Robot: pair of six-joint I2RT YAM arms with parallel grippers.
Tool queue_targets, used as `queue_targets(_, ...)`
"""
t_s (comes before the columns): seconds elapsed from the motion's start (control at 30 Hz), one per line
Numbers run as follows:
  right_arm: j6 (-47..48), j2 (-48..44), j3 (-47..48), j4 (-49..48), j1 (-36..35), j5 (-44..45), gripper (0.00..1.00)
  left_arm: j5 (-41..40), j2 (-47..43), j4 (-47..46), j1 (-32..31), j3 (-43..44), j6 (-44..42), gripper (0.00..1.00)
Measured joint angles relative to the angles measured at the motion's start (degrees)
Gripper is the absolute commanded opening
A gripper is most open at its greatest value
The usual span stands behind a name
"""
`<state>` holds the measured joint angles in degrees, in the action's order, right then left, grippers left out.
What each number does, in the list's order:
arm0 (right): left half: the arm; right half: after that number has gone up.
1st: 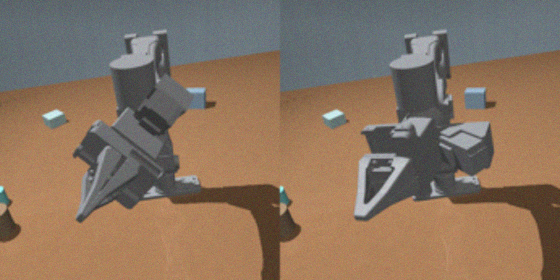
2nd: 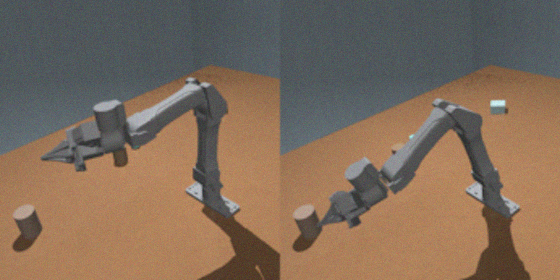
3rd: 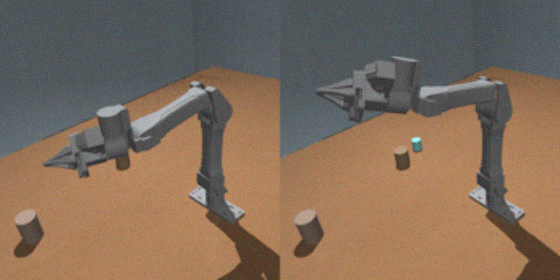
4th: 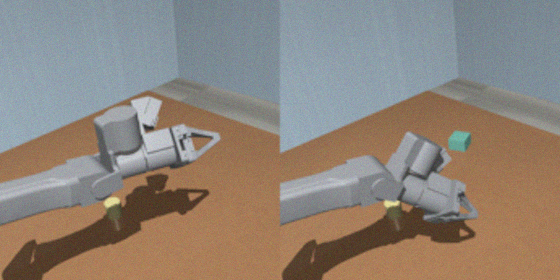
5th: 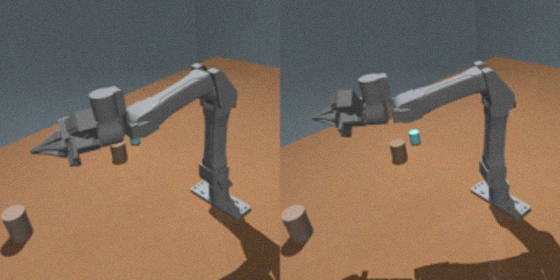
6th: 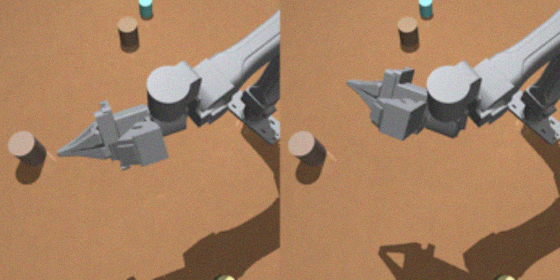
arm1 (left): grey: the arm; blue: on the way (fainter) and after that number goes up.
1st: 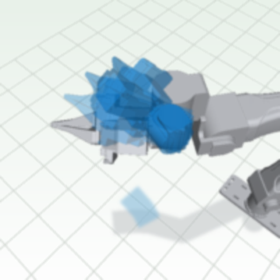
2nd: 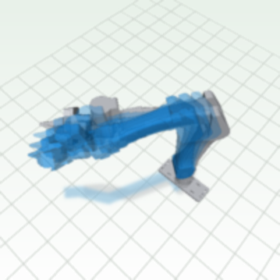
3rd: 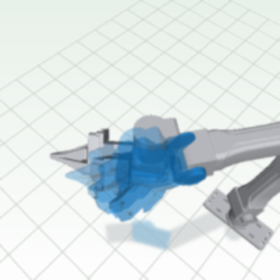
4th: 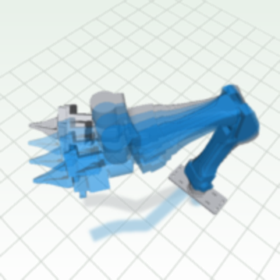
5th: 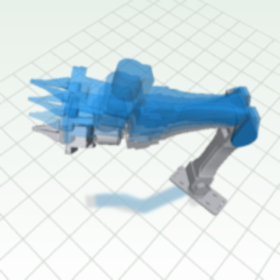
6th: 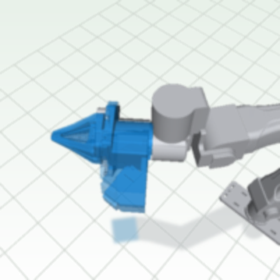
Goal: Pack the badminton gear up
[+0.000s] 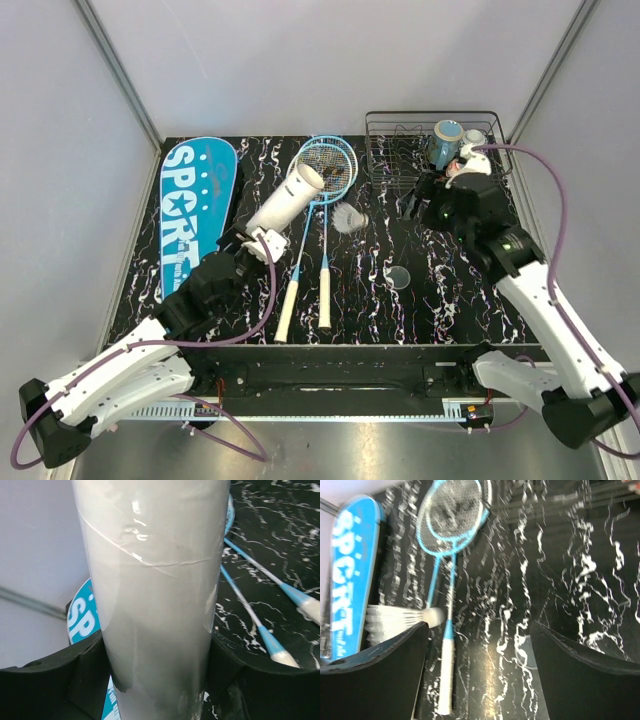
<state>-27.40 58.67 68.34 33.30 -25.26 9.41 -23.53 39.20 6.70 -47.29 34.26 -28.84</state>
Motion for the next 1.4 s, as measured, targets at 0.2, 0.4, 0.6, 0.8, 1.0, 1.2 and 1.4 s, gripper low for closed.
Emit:
queue_targets(0.2, -1.0, 14.2, -2.3, 2.8, 0.1, -3.5, 0.75, -5.6, -0.6, -2.2, 0.3, 0.0, 0.2, 0.07)
queue_targets(0.4, -1.0, 19.9, -8.8, 3.1, 0.0, -9.5, 0.8, -5.6, -1.7, -2.6, 0.3, 0.0, 0.2, 0.06)
queue_targets(0.6, -0.4, 22.9, -7.1, 0.2, 0.5, -10.0, 0.83, -5.4, -1.5, -2.4, 0.3, 0.0, 0.2, 0.06)
queue_targets(0.8, 0.8, 27.4, -6.8, -5.8, 5.4, -11.5, 0.84, -5.0, -1.5, -2.4, 0.3, 0.0, 0.3, 0.06)
queue_targets(1.0, 5.2, 35.8, 0.6, -11.8, 7.1, -18.7, 0.79, -4.1, -1.5, -2.3, 0.3, 0.0, 0.5, 0.06)
queue_targets(1.2, 5.3, 47.2, 8.6, -15.8, 7.1, -27.0, 0.77, -3.7, -1.6, -2.3, 0.3, 0.0, 0.7, 0.06)
queue_targets(1.4, -2.8, 61.8, 29.2, -4.3, 6.1, -22.3, 0.81, -3.2, -1.6, -2.3, 0.3, 0.0, 0.9, 0.06)
